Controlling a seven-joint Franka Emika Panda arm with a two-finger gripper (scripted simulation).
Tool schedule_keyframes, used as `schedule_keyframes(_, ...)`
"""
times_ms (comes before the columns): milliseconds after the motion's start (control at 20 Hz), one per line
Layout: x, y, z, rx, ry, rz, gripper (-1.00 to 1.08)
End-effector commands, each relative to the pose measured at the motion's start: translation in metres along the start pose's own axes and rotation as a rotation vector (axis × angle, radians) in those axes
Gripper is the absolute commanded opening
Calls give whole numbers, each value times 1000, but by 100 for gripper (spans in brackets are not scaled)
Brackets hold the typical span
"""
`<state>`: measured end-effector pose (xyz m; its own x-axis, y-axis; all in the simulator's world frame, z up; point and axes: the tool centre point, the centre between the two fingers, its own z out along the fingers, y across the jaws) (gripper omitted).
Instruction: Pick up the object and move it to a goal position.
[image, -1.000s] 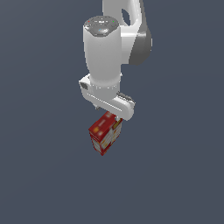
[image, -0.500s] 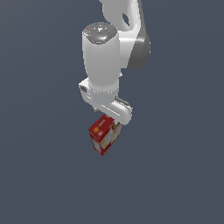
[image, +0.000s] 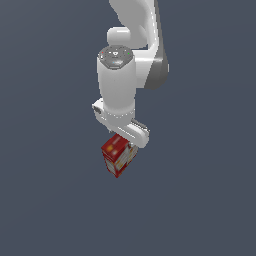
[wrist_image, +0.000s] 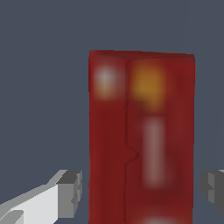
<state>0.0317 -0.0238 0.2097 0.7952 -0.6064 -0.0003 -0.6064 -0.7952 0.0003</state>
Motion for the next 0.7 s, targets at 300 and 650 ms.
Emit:
schedule_keyframes(300, 1, -1, 18, 0, 0, 2, 100)
schedule_keyframes(650, 1, -1, 18, 0, 0, 2, -100)
